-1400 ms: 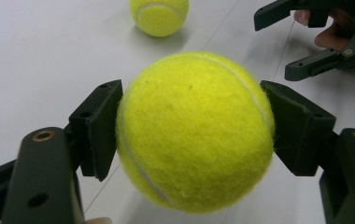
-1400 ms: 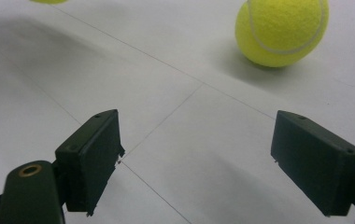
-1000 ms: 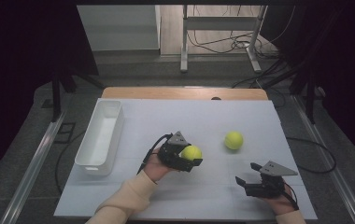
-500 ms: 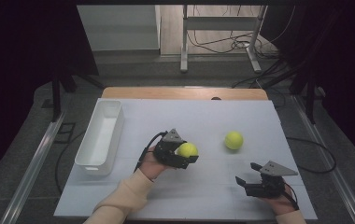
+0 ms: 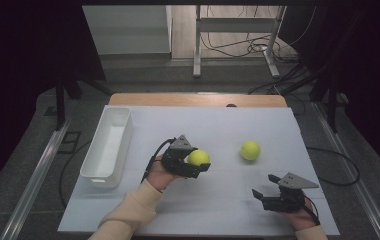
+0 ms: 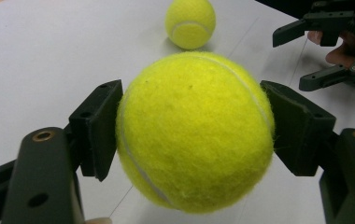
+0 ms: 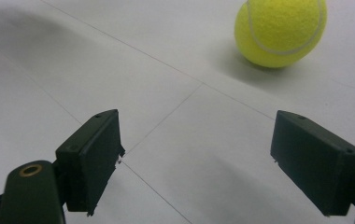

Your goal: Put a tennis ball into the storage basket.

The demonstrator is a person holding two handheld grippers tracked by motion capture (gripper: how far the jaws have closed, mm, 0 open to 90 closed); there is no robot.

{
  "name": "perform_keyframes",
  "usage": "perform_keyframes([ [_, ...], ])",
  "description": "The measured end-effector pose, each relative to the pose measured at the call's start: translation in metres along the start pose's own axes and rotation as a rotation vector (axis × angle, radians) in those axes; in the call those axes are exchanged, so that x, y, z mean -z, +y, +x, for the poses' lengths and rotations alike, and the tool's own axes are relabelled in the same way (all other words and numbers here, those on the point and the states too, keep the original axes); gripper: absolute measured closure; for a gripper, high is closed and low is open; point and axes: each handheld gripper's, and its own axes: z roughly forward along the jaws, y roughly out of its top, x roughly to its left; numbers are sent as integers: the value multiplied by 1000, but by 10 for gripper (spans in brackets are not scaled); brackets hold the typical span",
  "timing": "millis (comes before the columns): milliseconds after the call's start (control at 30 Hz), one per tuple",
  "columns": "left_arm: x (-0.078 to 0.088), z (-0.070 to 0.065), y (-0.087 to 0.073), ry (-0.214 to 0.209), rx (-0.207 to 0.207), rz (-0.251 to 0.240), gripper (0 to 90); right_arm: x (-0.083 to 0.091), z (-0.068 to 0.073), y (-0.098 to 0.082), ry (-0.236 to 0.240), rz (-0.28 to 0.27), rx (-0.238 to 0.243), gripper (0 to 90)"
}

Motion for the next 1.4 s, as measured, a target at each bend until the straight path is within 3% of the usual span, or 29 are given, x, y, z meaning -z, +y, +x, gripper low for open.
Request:
perform_keyframes([
  [933,32,17,6,48,49,-77,262,1,0,0,-6,0,1,169],
  [1400,45,21,8,74,49,-101,262,1,1,0,-5,-2,3,169],
])
